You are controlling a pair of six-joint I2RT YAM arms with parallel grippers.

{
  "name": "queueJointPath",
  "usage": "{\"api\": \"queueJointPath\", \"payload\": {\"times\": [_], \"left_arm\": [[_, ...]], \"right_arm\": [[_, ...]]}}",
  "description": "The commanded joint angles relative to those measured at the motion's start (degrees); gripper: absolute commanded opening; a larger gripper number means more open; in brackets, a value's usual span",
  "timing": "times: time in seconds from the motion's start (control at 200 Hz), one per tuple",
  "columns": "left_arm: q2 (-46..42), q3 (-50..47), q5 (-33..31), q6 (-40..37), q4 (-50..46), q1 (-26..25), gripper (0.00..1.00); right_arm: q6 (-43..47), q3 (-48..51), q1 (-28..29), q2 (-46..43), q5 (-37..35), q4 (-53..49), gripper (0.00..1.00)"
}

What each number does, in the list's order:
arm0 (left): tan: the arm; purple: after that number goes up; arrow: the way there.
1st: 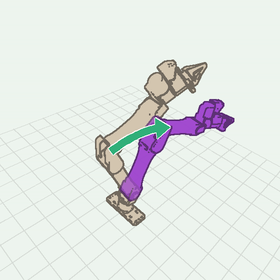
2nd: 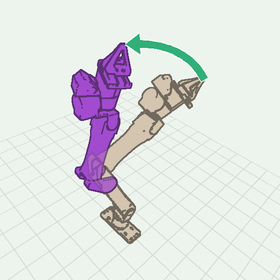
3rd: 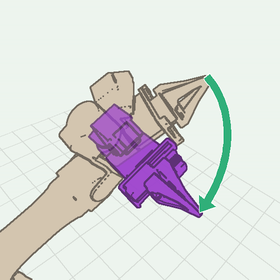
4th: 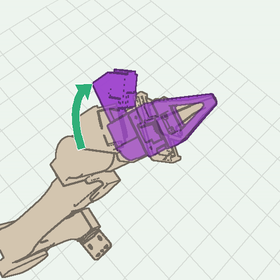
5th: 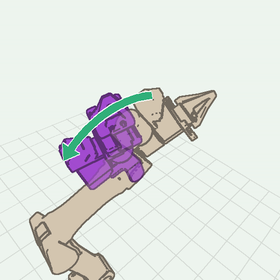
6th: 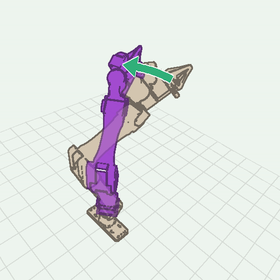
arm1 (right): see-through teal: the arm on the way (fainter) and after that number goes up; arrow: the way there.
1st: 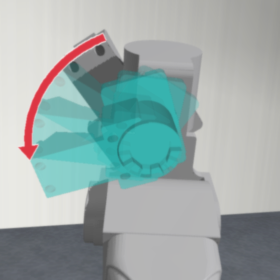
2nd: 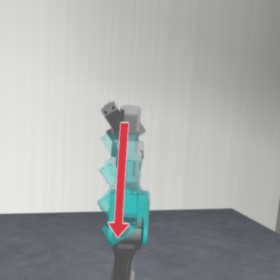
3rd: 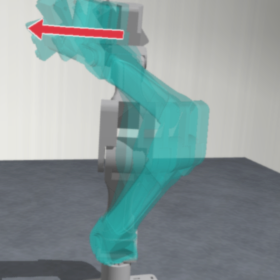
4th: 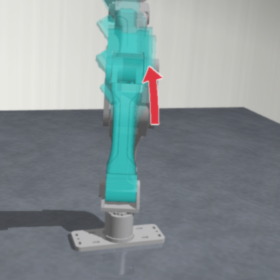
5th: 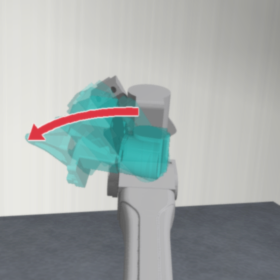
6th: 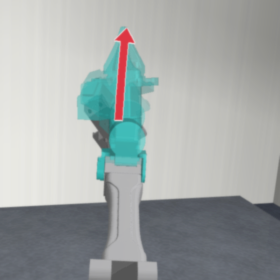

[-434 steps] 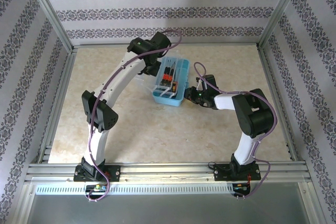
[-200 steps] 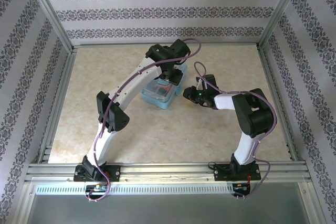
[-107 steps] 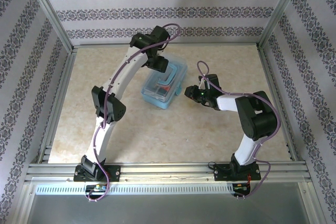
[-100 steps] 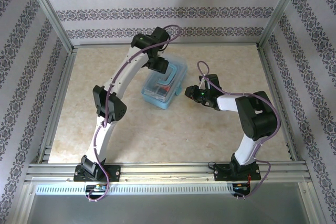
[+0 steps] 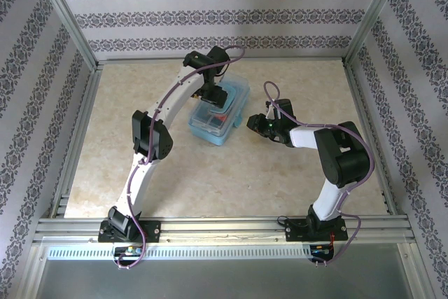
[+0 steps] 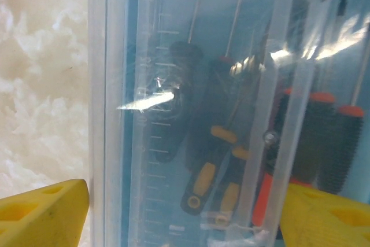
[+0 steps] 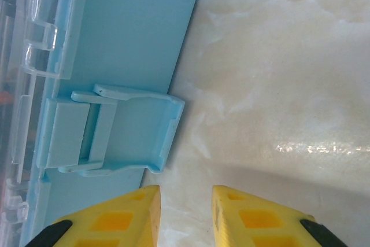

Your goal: Pack the tool kit

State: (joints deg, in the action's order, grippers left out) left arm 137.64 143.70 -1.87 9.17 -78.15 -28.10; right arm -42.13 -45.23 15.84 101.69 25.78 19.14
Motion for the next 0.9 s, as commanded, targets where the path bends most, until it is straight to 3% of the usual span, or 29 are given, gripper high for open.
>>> {"api": "queueJointPath", "payload": {"times": [0.0, 0.435, 0.7, 0.894], "left_arm": [[-1.9, -4.1, -0.6, -1.2, 1.9, 1.5, 0.82], [-11.6, -27.0, 4.8, -1.7, 12.0, 4.4, 0.54], [-17.0, -38.3, 10.9, -0.5, 17.3, 9.0, 0.52], [-17.2, -39.1, 11.2, -1.4, 17.8, 10.5, 0.52]], "right_arm": [[-0.2, 0.4, -0.6, -1.4, -0.1, 1.2, 0.31], [-2.2, 1.0, -0.6, -0.6, 4.8, 6.1, 0.34], [-5.4, 1.3, -0.5, 1.1, 9.8, 12.3, 0.35], [-9.5, 1.1, 0.8, 3.8, 15.6, 22.1, 0.44]]}}
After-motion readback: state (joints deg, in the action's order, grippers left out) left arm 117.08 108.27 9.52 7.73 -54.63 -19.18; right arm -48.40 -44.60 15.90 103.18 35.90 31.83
